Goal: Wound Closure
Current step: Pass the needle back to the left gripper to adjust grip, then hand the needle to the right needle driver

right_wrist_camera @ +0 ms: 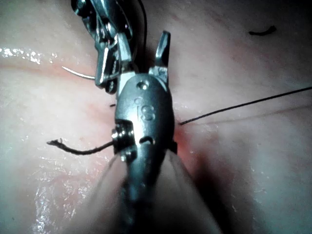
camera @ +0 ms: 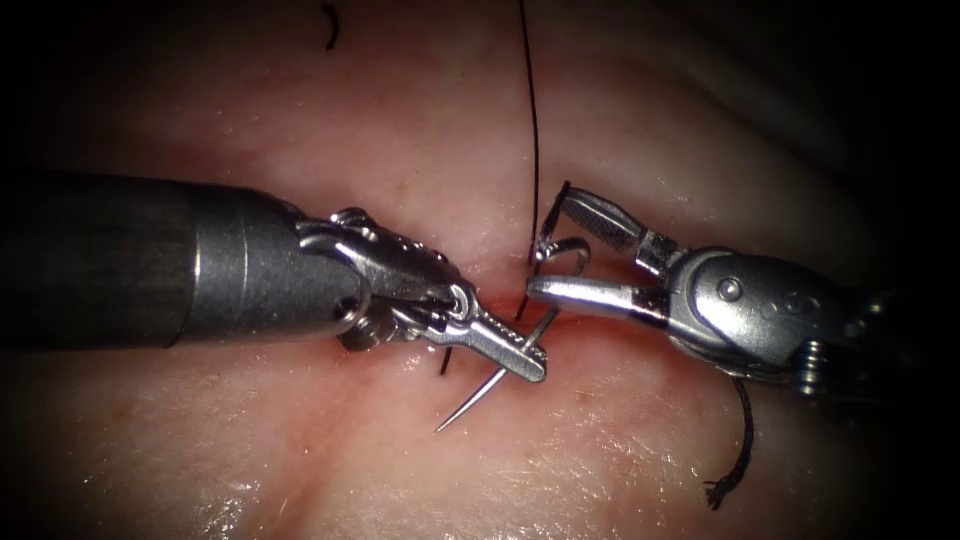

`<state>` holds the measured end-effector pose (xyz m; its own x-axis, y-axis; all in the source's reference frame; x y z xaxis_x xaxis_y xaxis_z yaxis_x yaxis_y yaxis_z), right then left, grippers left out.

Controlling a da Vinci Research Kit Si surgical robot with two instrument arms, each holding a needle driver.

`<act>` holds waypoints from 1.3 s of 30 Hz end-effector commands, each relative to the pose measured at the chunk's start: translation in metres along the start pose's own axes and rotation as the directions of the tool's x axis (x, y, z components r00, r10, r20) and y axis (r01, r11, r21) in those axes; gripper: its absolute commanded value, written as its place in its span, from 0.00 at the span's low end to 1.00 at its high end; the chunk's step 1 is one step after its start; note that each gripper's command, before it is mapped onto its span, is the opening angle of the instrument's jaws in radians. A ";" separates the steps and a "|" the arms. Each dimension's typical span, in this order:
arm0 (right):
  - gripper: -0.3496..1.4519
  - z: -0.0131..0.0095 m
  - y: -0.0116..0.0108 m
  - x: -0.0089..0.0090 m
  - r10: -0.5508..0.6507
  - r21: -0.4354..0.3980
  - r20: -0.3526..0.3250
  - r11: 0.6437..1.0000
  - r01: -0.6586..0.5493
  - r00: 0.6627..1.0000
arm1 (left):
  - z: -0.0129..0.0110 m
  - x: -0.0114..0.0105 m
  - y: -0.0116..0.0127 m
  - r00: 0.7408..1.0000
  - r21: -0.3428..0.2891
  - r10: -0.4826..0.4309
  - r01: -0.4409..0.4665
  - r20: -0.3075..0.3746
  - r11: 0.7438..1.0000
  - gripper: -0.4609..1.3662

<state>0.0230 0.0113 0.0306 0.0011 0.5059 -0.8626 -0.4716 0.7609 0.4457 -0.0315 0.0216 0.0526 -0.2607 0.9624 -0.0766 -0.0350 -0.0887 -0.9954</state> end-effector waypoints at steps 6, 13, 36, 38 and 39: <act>0.49 -0.0008 -0.0007 -0.0003 0.054 -0.058 0.013 0.997 -0.053 0.998 | 0.0003 -0.0002 0.0000 0.998 0.023 0.024 -0.022 -0.059 0.999 0.06; 0.51 -0.0011 -0.0016 0.0002 0.047 -0.092 0.050 0.995 -0.042 0.998 | 0.0011 -0.0003 -0.0013 0.996 0.073 0.032 -0.025 -0.085 0.997 0.06; 0.46 0.0002 -0.0026 0.0007 -0.201 -0.140 0.201 0.963 0.231 0.959 | 0.0022 -0.0002 -0.0029 0.989 0.146 0.064 -0.044 -0.132 0.988 0.06; 0.47 0.0005 -0.0025 0.0006 -0.201 -0.143 0.202 0.962 0.232 0.959 | 0.0021 -0.0001 -0.0029 0.989 0.146 0.069 -0.050 -0.133 0.988 0.06; 0.47 0.0006 -0.0025 0.0005 -0.201 -0.144 0.202 0.962 0.232 0.959 | 0.0021 -0.0001 -0.0029 0.988 0.145 0.069 -0.049 -0.136 0.988 0.06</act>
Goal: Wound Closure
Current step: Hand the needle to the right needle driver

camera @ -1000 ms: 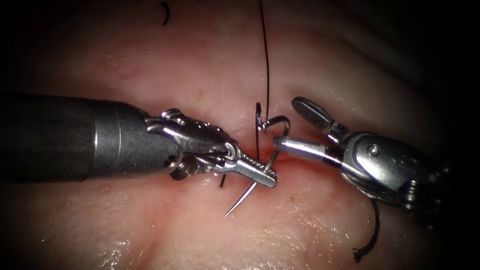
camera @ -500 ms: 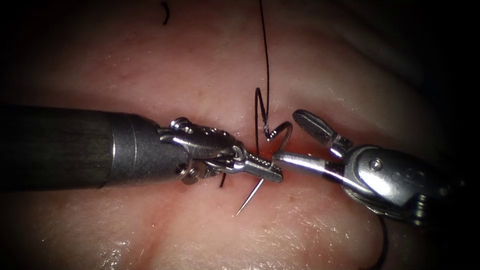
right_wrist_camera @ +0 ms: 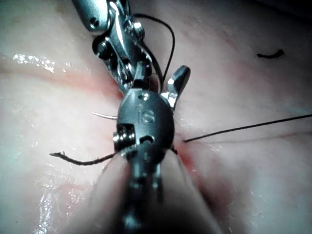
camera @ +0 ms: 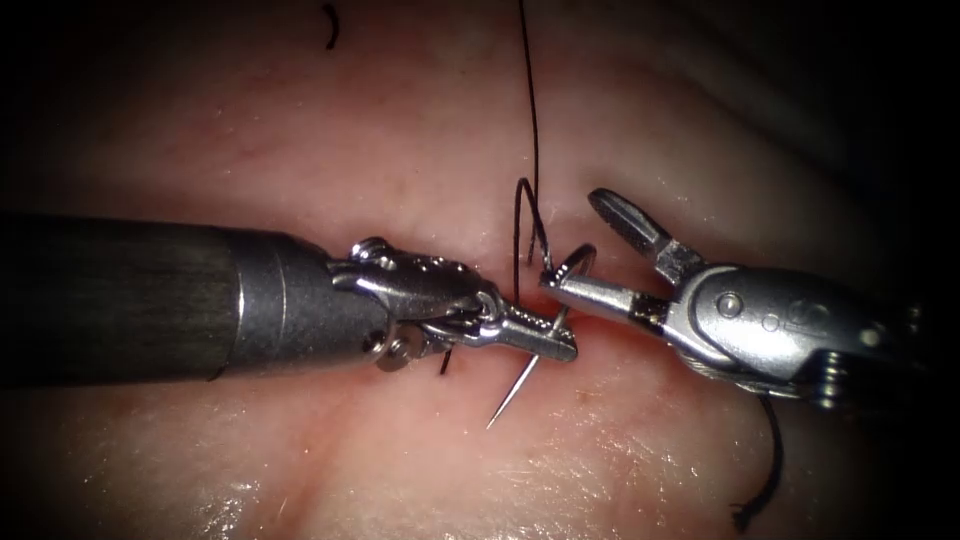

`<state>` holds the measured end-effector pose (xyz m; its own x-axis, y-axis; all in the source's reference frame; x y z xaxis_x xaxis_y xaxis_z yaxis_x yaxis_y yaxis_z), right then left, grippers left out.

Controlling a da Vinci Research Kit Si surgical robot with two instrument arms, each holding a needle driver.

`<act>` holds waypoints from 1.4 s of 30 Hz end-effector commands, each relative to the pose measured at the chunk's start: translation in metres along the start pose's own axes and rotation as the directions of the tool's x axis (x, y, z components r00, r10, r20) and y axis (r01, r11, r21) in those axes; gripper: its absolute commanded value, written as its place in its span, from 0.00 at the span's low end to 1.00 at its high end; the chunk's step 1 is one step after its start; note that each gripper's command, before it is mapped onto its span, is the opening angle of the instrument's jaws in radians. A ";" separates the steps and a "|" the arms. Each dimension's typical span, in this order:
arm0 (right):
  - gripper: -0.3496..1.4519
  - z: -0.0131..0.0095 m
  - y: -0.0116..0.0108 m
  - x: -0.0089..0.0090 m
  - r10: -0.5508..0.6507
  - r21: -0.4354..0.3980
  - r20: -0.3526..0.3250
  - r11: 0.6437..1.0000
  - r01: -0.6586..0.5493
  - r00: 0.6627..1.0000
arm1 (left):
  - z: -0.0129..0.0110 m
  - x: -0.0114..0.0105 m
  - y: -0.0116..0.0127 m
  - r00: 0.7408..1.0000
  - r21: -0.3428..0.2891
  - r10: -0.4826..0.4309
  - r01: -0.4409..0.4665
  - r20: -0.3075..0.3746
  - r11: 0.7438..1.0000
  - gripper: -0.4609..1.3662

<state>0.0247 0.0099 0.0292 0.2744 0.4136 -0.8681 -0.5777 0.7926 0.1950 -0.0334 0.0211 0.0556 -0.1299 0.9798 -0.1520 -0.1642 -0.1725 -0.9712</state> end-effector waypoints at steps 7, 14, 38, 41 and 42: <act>0.05 0.0000 -0.0001 -0.0002 0.000 0.001 0.007 1.000 0.000 1.000 | -0.0005 -0.0001 0.0000 1.000 -0.005 0.000 0.000 -0.002 1.000 0.06; 0.00 -0.0004 -0.0002 -0.0007 -0.057 0.039 0.019 0.998 0.056 0.998 | -0.0006 -0.0003 0.0005 1.000 -0.002 0.005 -0.005 -0.002 1.000 0.06; 0.00 -0.0016 0.0026 -0.0002 -0.043 0.103 -0.024 0.994 0.045 0.999 | -0.0028 -0.0017 0.0021 0.979 0.013 0.204 -0.204 0.012 0.979 0.87; 0.00 -0.0016 0.0032 0.0001 -0.038 0.130 -0.017 0.991 0.040 0.999 | -0.0034 -0.0021 0.0026 0.976 0.018 0.216 -0.216 0.014 0.976 0.70; 0.00 -0.0017 0.0036 0.0002 -0.035 0.151 -0.015 0.988 0.037 0.999 | -0.0038 -0.0023 0.0031 0.974 0.007 0.227 -0.227 0.018 0.974 0.69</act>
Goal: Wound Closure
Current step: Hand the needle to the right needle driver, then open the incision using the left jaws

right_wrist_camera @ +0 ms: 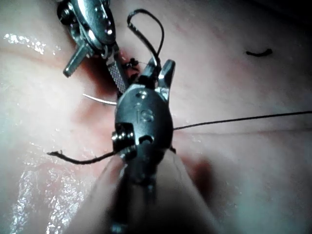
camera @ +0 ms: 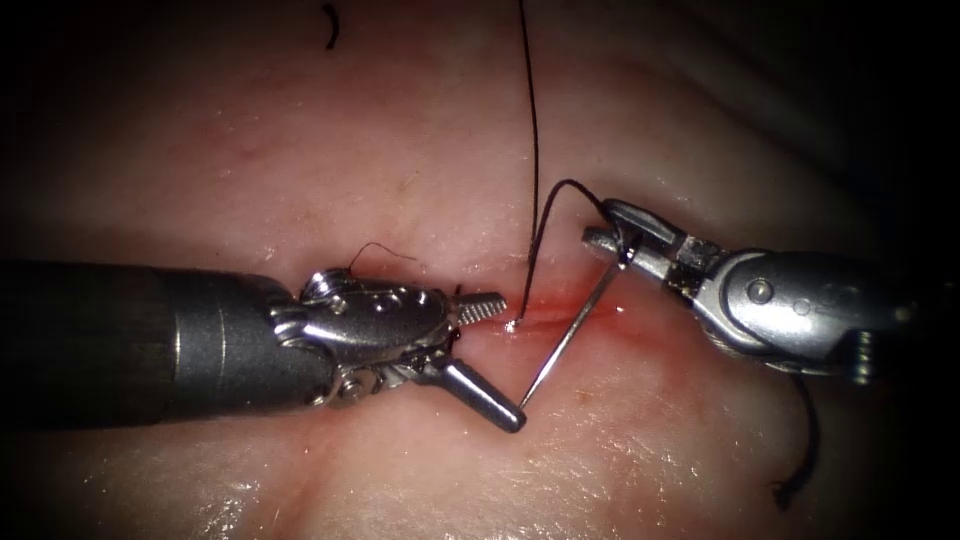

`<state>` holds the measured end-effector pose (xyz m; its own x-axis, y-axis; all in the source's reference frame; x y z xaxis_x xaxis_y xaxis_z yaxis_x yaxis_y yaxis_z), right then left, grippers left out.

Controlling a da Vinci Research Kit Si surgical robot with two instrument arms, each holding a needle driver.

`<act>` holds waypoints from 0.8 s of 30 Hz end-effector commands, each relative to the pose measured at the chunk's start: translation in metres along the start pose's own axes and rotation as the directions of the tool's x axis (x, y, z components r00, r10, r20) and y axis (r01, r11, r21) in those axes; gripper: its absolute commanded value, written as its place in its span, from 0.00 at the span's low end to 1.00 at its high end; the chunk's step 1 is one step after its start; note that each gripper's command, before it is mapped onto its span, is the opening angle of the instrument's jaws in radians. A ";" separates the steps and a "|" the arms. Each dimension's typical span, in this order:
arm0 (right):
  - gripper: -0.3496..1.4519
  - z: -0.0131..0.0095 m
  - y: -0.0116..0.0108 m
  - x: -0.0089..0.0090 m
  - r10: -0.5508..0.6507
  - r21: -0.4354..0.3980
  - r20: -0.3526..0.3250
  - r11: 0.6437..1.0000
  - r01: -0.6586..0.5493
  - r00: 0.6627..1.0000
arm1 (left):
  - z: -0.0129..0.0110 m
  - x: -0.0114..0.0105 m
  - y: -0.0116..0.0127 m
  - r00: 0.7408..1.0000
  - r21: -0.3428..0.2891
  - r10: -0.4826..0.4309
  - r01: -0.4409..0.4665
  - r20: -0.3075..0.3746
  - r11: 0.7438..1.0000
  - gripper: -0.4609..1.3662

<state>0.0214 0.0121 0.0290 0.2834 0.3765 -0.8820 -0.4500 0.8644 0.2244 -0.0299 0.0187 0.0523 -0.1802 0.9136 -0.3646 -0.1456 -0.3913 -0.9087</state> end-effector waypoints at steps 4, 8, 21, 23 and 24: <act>0.00 -0.0002 0.0010 0.0004 0.013 0.075 -0.015 0.997 -0.012 1.000 | -0.0010 0.0003 0.0009 0.999 -0.033 0.045 -0.045 0.009 0.998 0.80; 0.00 -0.0006 0.0018 0.0005 0.026 0.160 0.003 0.987 -0.027 1.000 | -0.0018 0.0007 0.0009 0.997 -0.040 0.077 -0.077 0.012 0.996 0.83; 0.00 -0.0020 0.0033 0.0003 0.221 0.304 0.113 0.921 -0.246 0.969 | -0.0023 0.0009 -0.0013 0.965 0.079 0.263 -0.264 0.025 0.961 0.43; 0.00 -0.0021 0.0033 0.0003 0.251 0.316 0.133 0.906 -0.281 0.959 | -0.0024 0.0012 -0.0017 0.948 0.111 0.317 -0.320 0.039 0.941 0.33; 0.00 -0.0021 0.0033 0.0003 0.261 0.318 0.137 0.902 -0.292 0.955 | -0.0025 0.0013 -0.0018 0.941 0.122 0.336 -0.339 0.045 0.933 0.30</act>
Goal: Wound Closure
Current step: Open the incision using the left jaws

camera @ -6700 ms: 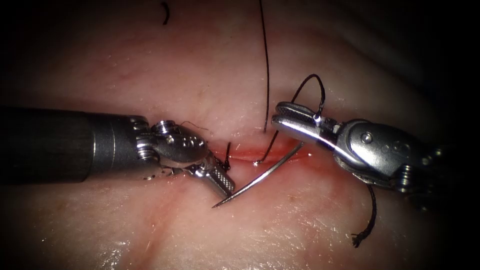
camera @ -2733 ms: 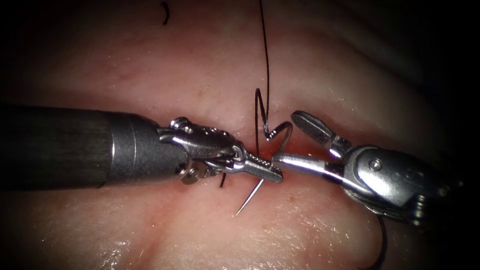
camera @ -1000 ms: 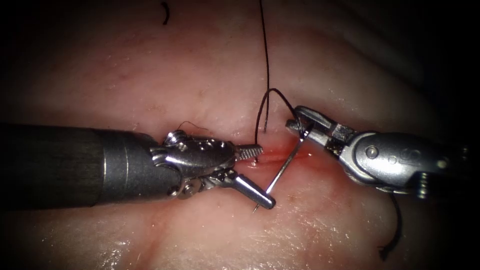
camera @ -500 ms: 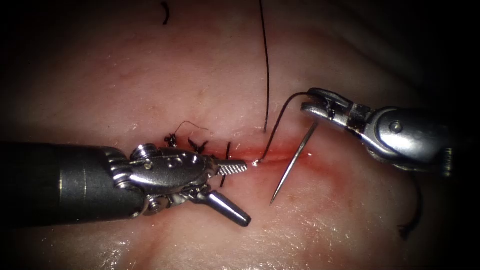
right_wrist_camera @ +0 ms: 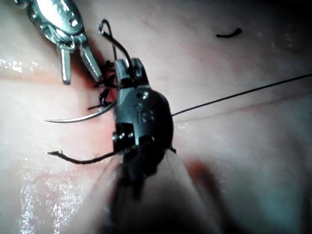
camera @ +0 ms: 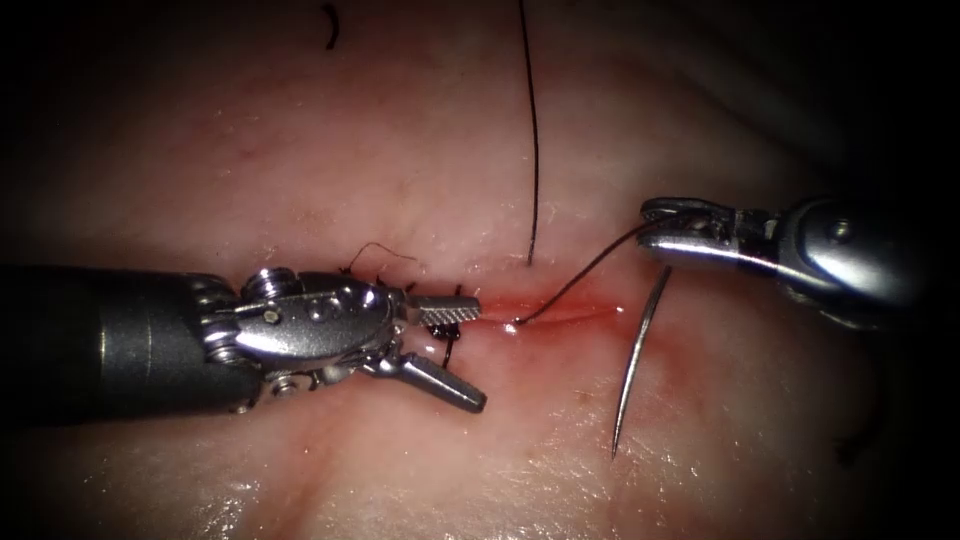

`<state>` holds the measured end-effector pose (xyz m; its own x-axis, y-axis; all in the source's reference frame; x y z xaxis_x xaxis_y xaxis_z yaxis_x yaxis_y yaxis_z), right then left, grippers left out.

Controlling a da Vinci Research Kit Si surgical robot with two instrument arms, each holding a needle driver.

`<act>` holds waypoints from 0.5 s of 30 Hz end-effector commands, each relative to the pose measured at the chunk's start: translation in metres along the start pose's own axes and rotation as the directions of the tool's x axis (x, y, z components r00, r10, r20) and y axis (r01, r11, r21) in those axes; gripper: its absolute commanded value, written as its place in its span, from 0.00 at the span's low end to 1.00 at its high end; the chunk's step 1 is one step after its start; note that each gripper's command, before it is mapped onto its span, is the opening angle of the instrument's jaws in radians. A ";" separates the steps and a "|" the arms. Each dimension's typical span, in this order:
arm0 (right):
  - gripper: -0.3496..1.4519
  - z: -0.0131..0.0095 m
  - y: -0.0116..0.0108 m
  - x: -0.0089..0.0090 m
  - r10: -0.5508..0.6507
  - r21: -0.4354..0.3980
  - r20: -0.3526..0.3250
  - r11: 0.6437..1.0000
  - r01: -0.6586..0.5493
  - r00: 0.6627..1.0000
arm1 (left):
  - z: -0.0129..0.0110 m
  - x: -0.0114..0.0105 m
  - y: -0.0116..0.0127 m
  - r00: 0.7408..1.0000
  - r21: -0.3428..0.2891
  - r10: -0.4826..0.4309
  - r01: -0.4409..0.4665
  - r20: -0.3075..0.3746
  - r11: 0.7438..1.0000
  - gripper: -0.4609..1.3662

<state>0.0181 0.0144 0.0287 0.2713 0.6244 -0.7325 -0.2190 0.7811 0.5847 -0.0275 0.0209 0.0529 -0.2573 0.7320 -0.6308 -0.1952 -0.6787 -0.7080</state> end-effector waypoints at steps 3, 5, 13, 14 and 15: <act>0.00 0.0000 -0.0003 0.0001 0.057 0.033 -0.013 0.998 -0.057 0.998 | -0.0003 0.0002 -0.0004 0.998 0.071 0.061 -0.062 0.026 0.996 0.06; 0.00 -0.0001 -0.0006 0.0002 0.107 0.053 -0.021 0.993 -0.105 0.994 | -0.0006 0.0004 -0.0006 0.996 0.094 0.077 -0.080 0.037 0.992 0.06; 0.00 0.0001 -0.0016 0.0016 0.241 0.110 -0.031 0.966 -0.236 0.970 | -0.0017 0.0005 -0.0010 0.996 0.110 0.080 -0.084 0.039 0.990 0.06; 0.00 0.0001 -0.0017 0.0020 0.265 0.113 -0.039 0.959 -0.259 0.963 | -0.0018 0.0005 -0.0010 0.996 0.111 0.079 -0.083 0.039 0.990 0.06; 0.00 0.0001 -0.0016 0.0023 0.279 0.118 -0.050 0.955 -0.272 0.959 | -0.0018 0.0005 -0.0010 0.996 0.112 0.079 -0.083 0.037 0.990 0.06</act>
<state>0.0193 0.0151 0.0255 0.1338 0.8259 -0.5477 -0.1689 0.5636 0.8086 -0.0256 0.0219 0.0527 -0.3094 0.6705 -0.6743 -0.2816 -0.7419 -0.6085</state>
